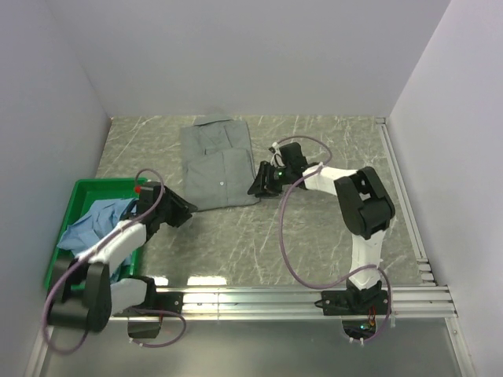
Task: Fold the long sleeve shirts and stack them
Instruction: Fold the shirt
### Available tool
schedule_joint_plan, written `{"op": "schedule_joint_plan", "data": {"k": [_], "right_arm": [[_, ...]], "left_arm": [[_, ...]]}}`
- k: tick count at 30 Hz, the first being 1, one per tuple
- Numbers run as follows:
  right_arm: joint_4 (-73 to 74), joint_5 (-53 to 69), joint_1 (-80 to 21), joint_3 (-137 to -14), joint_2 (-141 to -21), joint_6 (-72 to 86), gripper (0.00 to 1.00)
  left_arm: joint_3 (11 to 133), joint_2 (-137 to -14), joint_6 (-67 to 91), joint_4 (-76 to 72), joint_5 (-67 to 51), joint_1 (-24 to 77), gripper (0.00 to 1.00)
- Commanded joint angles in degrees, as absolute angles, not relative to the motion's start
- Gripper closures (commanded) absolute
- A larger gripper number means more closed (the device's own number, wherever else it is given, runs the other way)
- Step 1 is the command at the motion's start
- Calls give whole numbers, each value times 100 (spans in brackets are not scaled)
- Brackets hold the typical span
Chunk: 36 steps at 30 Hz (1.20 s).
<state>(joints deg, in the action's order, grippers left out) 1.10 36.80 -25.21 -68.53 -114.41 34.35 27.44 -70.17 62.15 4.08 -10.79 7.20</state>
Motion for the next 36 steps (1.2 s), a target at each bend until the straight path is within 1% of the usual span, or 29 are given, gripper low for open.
{"op": "schedule_joint_plan", "data": {"k": [1, 3, 5, 7, 10, 11, 15, 16, 18, 22, 23, 27, 29, 32, 35, 36], "right_arm": [[273, 3708, -2549, -6847, -10654, 3155, 51], [150, 3779, -2619, -6925, -10521, 3295, 51], [9, 3893, -2707, -7083, -10468, 3427, 51], [-393, 3981, -2873, -7215, -10599, 3655, 51], [-719, 4061, -3163, -7593, -10993, 3911, 51], [-816, 4000, -3234, -7742, -11091, 4033, 51], [-1554, 4087, -3463, -7962, -11758, 4552, 51], [-1721, 4122, -3515, -8015, -12073, 4631, 51], [-1845, 4105, -3533, -8086, -12452, 4772, 51], [-1855, 3790, -3489, -7745, -12744, 4808, 51], [-1846, 3718, -3420, -7647, -12753, 4799, 51], [-2100, 3718, -3147, -7041, -12578, 4869, 51], [-1926, 3648, -2971, -6847, -12446, 4633, 51], [-1267, 3516, -2778, -6785, -12104, 4011, 51], [-389, 3297, -2541, -6847, -11656, 3212, 51], [-21, 3200, -2479, -6899, -11376, 3025, 50]], "left_arm": [[3137, -6119, 5714, 1159, -686, 984, 55], [3391, -5863, 5564, 1256, -458, 984, 50], [3559, -6019, 5292, 1178, -335, 984, 45], [3814, -6309, 5108, 1003, -404, 984, 44], [4209, -7099, 4940, 748, -518, 984, 45], [4323, -7528, 4896, 721, -545, 984, 47], [4754, -8304, 4956, 545, -589, 984, 51], [4755, -8419, 5035, 519, -545, 976, 53], [4650, -8709, 5272, 545, -457, 967, 56], [4141, -8903, 5686, 440, -535, 923, 60], [3913, -8947, 5721, 257, -641, 923, 60], [3656, -9009, 5731, 123, -1046, 1019, 60], [3761, -8965, 5643, 272, -1081, 1159, 60], [3998, -8868, 5397, 667, -1291, 1607, 59], [4191, -8711, 5143, 791, -1799, 2301, 57], [4271, -8649, 5037, 835, -1854, 2686, 57]]}}
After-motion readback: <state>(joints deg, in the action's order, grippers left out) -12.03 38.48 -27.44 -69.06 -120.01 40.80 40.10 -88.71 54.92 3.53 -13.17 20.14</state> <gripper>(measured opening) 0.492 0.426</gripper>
